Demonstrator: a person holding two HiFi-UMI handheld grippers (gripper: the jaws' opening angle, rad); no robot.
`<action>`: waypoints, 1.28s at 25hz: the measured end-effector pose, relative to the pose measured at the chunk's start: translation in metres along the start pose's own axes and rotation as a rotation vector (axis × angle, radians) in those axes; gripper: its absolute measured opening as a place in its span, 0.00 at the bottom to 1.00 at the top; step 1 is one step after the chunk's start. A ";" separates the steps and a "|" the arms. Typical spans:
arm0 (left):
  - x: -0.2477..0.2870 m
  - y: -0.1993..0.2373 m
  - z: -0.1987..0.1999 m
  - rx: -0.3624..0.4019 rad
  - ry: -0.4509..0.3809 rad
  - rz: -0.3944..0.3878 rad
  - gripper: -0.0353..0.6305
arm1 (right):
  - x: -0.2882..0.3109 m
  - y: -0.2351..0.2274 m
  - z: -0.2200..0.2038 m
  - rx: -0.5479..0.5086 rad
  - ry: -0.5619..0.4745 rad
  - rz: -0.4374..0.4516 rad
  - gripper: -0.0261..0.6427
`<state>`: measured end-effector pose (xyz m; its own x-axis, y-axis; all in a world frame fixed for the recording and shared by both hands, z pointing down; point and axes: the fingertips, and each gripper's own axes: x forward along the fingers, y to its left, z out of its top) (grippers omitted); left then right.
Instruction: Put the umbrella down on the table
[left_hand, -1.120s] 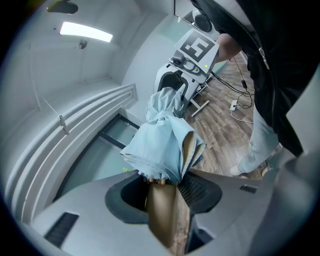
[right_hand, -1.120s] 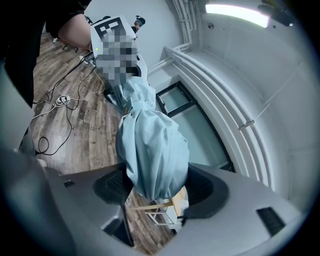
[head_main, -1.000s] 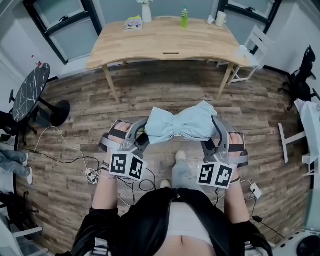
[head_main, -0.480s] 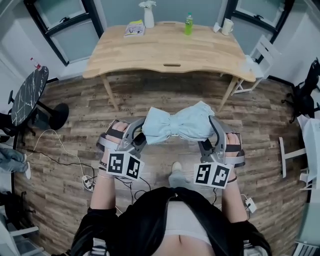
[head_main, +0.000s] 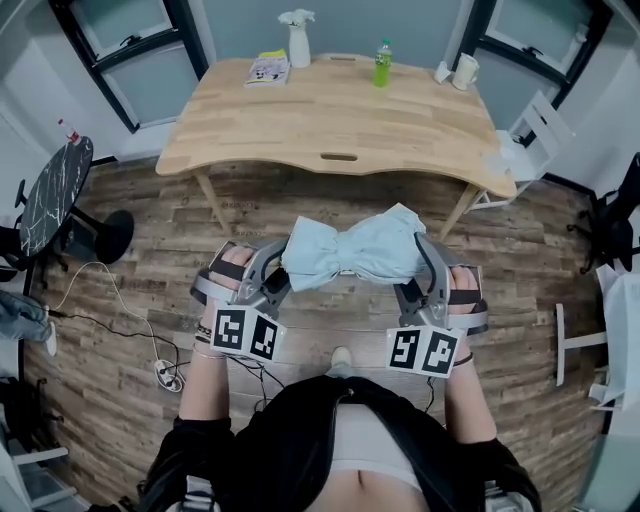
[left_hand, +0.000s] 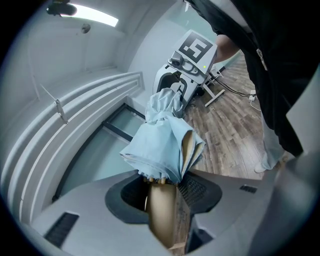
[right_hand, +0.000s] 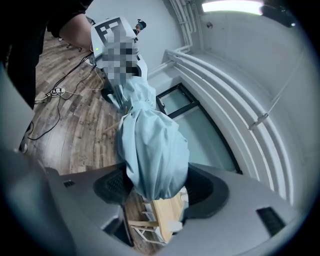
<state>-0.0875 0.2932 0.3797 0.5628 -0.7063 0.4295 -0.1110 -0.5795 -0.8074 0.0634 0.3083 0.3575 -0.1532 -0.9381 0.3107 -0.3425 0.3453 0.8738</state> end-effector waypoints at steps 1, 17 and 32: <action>0.006 0.002 0.001 -0.003 0.003 0.001 0.32 | 0.005 -0.003 -0.004 -0.002 -0.003 0.002 0.51; 0.058 0.019 0.011 -0.002 0.025 -0.012 0.32 | 0.043 -0.025 -0.041 0.011 -0.019 0.018 0.51; 0.065 0.021 0.010 -0.011 0.047 -0.002 0.32 | 0.053 -0.028 -0.046 0.002 -0.046 0.027 0.51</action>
<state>-0.0447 0.2389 0.3867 0.5243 -0.7233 0.4494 -0.1194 -0.5850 -0.8022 0.1071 0.2475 0.3668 -0.2047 -0.9263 0.3163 -0.3393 0.3703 0.8647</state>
